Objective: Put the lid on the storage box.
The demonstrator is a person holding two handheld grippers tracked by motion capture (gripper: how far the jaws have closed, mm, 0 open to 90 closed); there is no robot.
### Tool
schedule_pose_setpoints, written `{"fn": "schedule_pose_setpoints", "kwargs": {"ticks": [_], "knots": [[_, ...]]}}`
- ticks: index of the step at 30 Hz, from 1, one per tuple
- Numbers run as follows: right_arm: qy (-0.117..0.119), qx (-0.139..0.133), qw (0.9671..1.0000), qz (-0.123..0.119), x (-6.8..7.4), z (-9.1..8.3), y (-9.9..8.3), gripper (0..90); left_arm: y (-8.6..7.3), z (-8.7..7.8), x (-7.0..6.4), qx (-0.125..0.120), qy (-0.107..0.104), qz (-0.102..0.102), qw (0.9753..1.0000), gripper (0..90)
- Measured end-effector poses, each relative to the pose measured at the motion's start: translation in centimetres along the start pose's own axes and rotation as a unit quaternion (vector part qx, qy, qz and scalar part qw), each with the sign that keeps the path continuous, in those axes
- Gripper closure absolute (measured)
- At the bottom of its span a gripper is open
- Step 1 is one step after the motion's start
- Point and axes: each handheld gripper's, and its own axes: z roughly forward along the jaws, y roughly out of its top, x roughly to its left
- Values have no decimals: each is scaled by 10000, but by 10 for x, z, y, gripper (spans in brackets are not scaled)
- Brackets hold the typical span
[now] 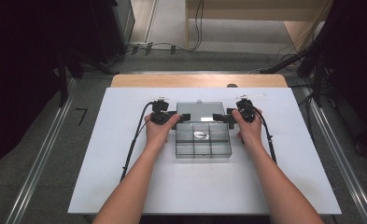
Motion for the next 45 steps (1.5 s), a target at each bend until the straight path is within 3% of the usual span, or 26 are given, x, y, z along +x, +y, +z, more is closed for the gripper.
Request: {"fn": "schedule_pose_setpoints", "kwargs": {"ticks": [4,6,11,15,20,34,45], "knots": [[-32,8,10000,53,0,3,-1,49,-1,2,1,52,42,-7,10000,154],[-70,-32,9999,83,0,4,-1,96,-1,3,1,57,101,-42,9999,169],[-385,51,9990,220,-1,8,-1,169,-2,6,-1,84,131,-29,9999,201],[-462,52,9984,320,-3,9,-2,211,-2,7,-2,99,135,-42,9999,207],[-446,93,9986,277,-1,11,-3,215,-3,7,-2,92,108,-74,9999,213],[-284,211,9976,588,0,11,-4,271,-3,7,0,94,-12,-183,9998,262],[-351,56,9989,320,6,4,-3,365,-1,2,-3,19,-39,-119,9999,379]]}}
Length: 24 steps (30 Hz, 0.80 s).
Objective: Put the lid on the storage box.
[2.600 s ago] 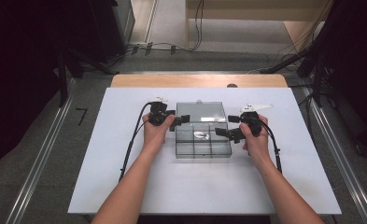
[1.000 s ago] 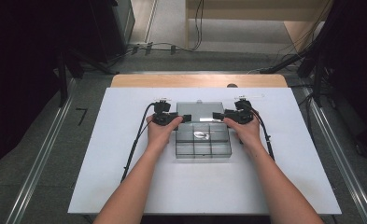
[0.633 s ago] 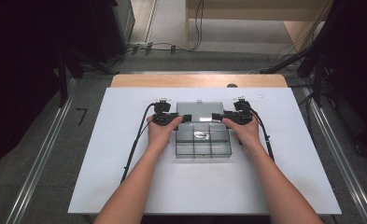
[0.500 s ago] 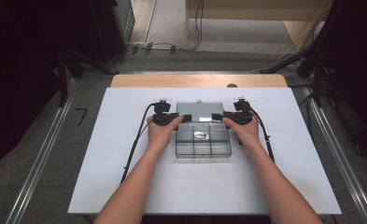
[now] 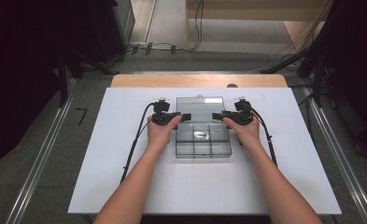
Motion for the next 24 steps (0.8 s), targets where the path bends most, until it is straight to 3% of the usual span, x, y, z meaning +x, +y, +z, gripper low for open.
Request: {"fn": "schedule_pose_setpoints", "kwargs": {"ticks": [15,24], "knots": [[89,-512,9984,-240,4,-18,-3,534,2,-15,-3,-336,-110,204,9992,572],[139,-657,9969,-420,8,-28,-4,598,0,-24,-2,-495,-361,296,9977,678]]}}
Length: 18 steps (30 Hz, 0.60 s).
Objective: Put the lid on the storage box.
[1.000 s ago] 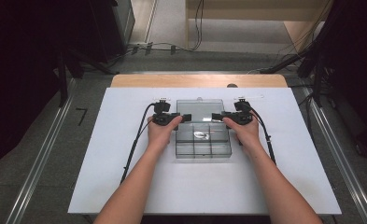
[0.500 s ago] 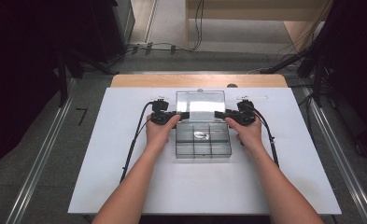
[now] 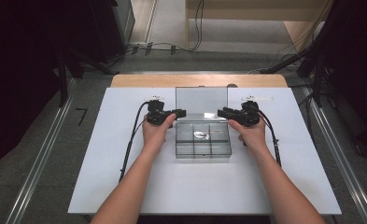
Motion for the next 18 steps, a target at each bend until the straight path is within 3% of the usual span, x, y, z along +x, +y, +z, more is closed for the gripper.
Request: {"fn": "schedule_pose_setpoints", "kwargs": {"ticks": [4,10,18], "knots": [[-139,-56,9998,-102,1,-3,-2,686,0,-2,0,2,-45,105,9999,687],[-120,-164,9995,-222,1,-6,-5,713,3,-4,-2,-9,-64,182,9998,677],[-204,-221,9979,-574,4,-9,-7,722,26,-11,-5,-253,-24,201,9995,636]]}}
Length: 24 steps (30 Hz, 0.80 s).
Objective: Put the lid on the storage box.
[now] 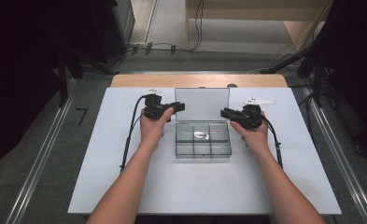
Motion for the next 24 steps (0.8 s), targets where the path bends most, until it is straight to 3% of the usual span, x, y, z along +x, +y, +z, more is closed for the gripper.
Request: {"fn": "schedule_pose_setpoints", "kwargs": {"ticks": [4,12,17,24], "knots": [[-5,-26,10000,-77,0,-1,-1,724,7,1,-4,13,-56,57,10000,650],[-21,16,9999,-99,1,-2,2,694,6,0,-5,31,-54,122,9999,667],[22,-151,9999,31,-1,-9,14,593,4,-2,-5,-43,-97,150,9998,672],[45,-85,10000,19,4,-9,30,579,2,-5,-7,-85,-158,239,9996,672]]}}
